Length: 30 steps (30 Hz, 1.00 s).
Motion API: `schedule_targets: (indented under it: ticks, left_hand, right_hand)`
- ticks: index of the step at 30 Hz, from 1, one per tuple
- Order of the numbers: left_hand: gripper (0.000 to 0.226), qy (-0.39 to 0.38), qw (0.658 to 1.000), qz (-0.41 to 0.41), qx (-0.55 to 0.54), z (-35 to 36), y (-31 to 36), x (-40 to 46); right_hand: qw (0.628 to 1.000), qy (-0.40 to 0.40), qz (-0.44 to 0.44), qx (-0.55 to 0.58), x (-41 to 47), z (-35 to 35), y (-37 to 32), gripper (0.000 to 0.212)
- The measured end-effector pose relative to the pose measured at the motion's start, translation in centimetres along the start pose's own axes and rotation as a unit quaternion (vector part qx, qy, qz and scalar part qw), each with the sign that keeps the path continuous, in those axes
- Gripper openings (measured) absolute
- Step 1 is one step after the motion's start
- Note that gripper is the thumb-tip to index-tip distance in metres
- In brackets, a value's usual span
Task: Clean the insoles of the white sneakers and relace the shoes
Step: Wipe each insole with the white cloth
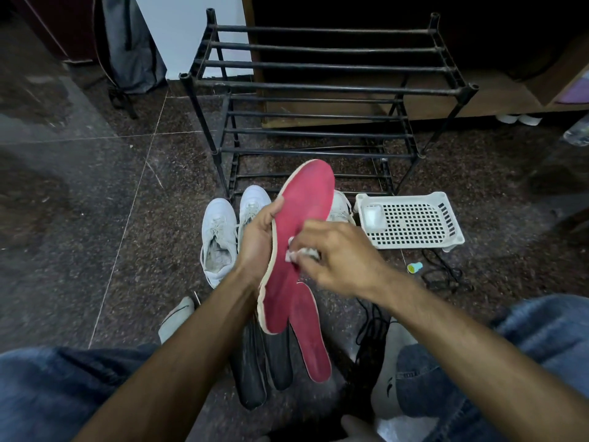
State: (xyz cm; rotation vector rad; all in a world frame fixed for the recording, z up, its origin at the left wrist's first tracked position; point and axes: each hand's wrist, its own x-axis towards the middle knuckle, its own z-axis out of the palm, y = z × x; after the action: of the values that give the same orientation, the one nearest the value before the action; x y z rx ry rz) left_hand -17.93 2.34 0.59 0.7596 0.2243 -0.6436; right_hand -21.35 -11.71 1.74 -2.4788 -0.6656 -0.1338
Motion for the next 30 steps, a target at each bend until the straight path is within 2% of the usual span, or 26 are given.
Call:
schedule_targets:
  ticks: [2,3,7,12,14,17,20,24,26,28,30]
  left_hand:
    - [0.039,0.003,1.000,0.011,-0.011,-0.2,0.4,0.0]
    - [0.041,-0.004,1.000,0.006,-0.014,-0.1,0.4,-0.1]
    - [0.056,-0.001,1.000,-0.005,-0.004,0.2,-0.3,0.2]
    - [0.054,0.037,0.999,0.008,-0.024,-0.5,0.7,0.4]
    - [0.054,0.049,0.998,0.019,-0.032,-0.6,1.0,0.4]
    - [0.057,0.032,0.999,0.011,-0.033,-0.3,0.5,0.4]
    - [0.052,0.026,0.999,-0.014,-0.020,0.1,-0.2,0.3]
    - [0.043,0.052,0.998,0.006,-0.030,-0.4,0.5,0.3]
    - [0.054,0.049,0.998,0.000,-0.032,-0.6,0.6,0.4]
    - [0.055,0.044,0.998,-0.003,-0.038,-0.7,0.6,0.4]
    - [0.053,0.036,0.998,0.005,-0.042,-0.8,0.7,0.6]
  right_hand:
    - [0.998,-0.025,-0.044,-0.030,-0.1,0.1,-0.5,0.013]
    - [0.998,-0.011,-0.036,-0.043,0.1,0.0,-0.2,0.015]
    - [0.992,0.103,0.048,-0.047,0.8,-0.2,1.5,0.025]
    - [0.997,0.040,-0.045,0.050,-0.4,1.8,-0.4,0.008]
    - [0.996,0.038,-0.067,0.044,-0.3,1.7,-0.4,0.008]
    - [0.994,0.104,-0.006,-0.019,0.5,1.2,0.3,0.020]
    - [0.982,0.169,0.081,-0.031,0.8,0.8,1.0,0.018]
    - [0.989,0.087,0.006,0.118,-0.3,2.0,-0.7,0.010]
    - [0.989,0.052,-0.034,0.137,-0.4,2.0,-1.4,0.007]
    - [0.991,0.054,-0.036,0.121,0.1,1.6,-1.0,0.012]
    - [0.990,0.093,0.004,0.102,0.4,1.2,-0.4,0.017]
